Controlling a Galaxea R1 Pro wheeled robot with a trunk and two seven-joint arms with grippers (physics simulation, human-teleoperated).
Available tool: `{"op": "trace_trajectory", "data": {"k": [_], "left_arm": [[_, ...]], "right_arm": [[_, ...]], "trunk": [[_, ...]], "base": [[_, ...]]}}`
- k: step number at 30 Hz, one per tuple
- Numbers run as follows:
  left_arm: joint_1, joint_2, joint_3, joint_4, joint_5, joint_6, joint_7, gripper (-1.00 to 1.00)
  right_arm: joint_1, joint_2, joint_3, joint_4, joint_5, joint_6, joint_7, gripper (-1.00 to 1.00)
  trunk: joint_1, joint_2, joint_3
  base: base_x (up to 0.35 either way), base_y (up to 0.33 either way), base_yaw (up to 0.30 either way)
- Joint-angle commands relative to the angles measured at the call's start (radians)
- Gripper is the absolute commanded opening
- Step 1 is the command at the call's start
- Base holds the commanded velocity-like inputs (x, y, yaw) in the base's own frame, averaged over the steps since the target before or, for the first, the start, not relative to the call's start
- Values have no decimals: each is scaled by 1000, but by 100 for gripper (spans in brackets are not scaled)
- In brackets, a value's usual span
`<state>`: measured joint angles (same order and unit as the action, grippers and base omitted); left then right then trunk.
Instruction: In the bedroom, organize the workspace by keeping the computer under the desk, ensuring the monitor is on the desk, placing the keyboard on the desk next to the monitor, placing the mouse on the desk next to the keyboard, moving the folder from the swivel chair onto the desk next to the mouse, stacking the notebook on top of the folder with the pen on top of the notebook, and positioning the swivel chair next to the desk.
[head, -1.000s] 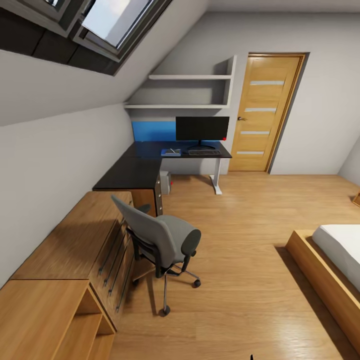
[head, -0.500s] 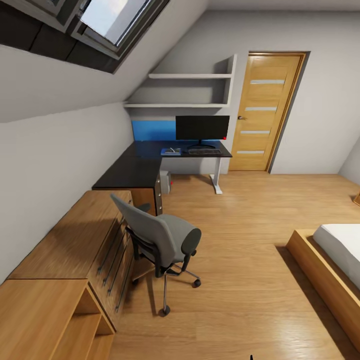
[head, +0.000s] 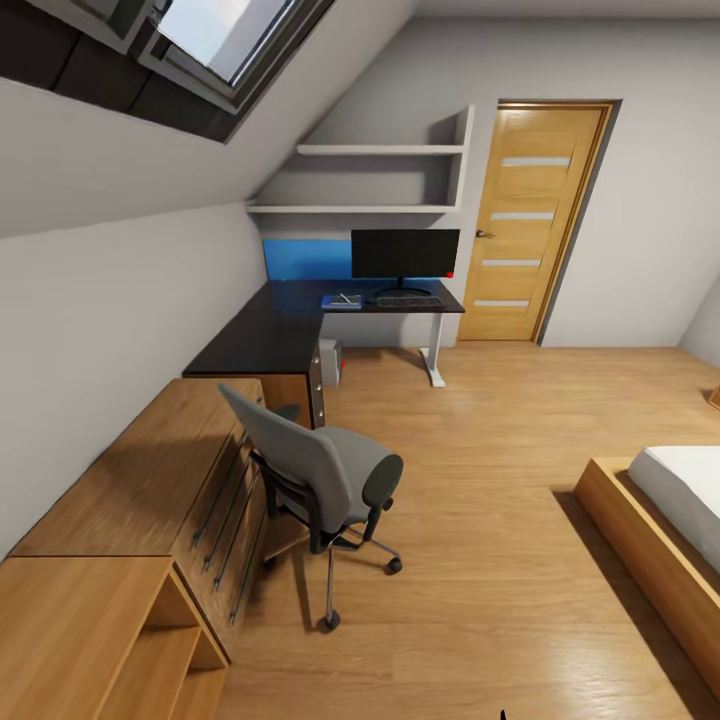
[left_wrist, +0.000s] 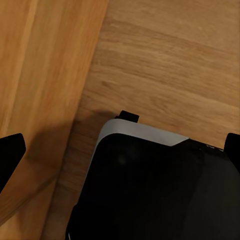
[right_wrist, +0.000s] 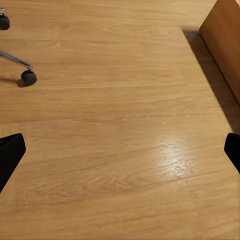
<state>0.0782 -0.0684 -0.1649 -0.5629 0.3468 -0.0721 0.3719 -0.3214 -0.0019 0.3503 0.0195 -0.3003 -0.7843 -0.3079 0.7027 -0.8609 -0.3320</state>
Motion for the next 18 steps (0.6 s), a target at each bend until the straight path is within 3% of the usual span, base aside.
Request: {"op": "trace_trajectory", "data": {"k": [1,18], "left_arm": [[0,1,-7,-1,11,-4,7,100],[0,1,-7,0,11,-4,7,100]], "right_arm": [[-1,0,9,2,-3,-3,-5,100],[-1,3,9,2,-3,-3,-5,100]], "trunk": [[4,-8,-4],[69,-127,-58]], "base": [[0,0,0],[0,0,0]]}}
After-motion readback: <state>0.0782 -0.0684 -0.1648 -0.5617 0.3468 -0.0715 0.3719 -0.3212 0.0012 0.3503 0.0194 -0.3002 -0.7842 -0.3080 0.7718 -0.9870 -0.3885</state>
